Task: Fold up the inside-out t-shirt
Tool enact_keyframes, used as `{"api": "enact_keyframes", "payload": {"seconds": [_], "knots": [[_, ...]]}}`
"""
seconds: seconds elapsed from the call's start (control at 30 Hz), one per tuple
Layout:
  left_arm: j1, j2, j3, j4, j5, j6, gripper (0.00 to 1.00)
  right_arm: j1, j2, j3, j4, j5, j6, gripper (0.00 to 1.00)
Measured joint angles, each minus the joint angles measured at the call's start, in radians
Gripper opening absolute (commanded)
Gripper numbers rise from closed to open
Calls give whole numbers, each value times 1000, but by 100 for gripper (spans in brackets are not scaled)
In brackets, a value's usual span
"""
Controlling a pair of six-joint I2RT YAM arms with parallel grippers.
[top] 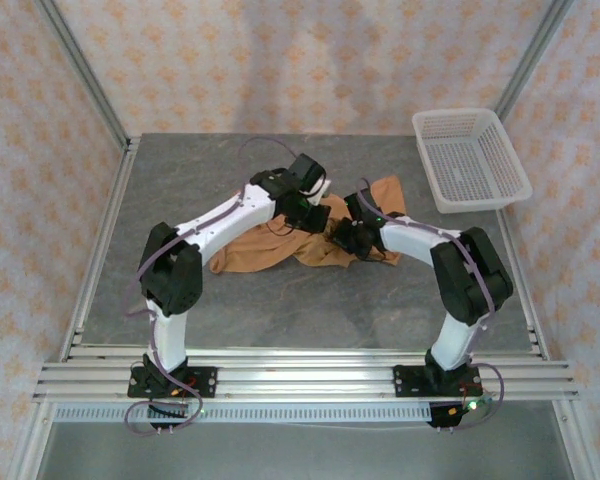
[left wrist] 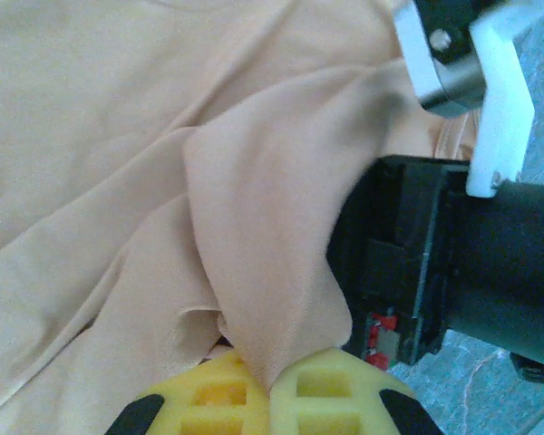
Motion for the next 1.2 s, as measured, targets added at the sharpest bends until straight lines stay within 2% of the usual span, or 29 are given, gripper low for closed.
{"api": "enact_keyframes", "payload": {"seconds": [0.07,0.2,0.3,0.43,0.57,0.63,0.7,0.8,0.87,1.03,1.2], "knots": [[33,-25,-8,5,13,-5,0,-13,-46,-31,-13,21,-22,0],[85,-87,-68,40,55,-27,0,-34,-233,-132,-37,52,-68,0],[84,-102,-136,100,88,-57,0,-34,-335,-203,-38,55,-76,0],[39,-102,-241,179,104,-100,0,-23,-349,-273,-58,52,-76,0],[-18,-102,-308,231,103,-135,0,2,-349,-270,-113,43,-84,22],[-39,-103,-327,253,101,-144,0,15,-354,-261,-144,43,-85,28],[-50,-103,-341,270,99,-157,0,26,-380,-256,-164,43,-84,26],[-50,-106,-349,280,96,-163,0,39,-426,-238,-175,39,-73,8],[-48,-108,-349,284,93,-163,0,47,-434,-221,-168,32,-64,1],[-49,-108,-349,296,84,-163,0,62,-390,-208,-90,1,-35,0],[-50,-121,-350,296,77,-163,0,64,-195,-144,-8,-25,-2,0]]}}
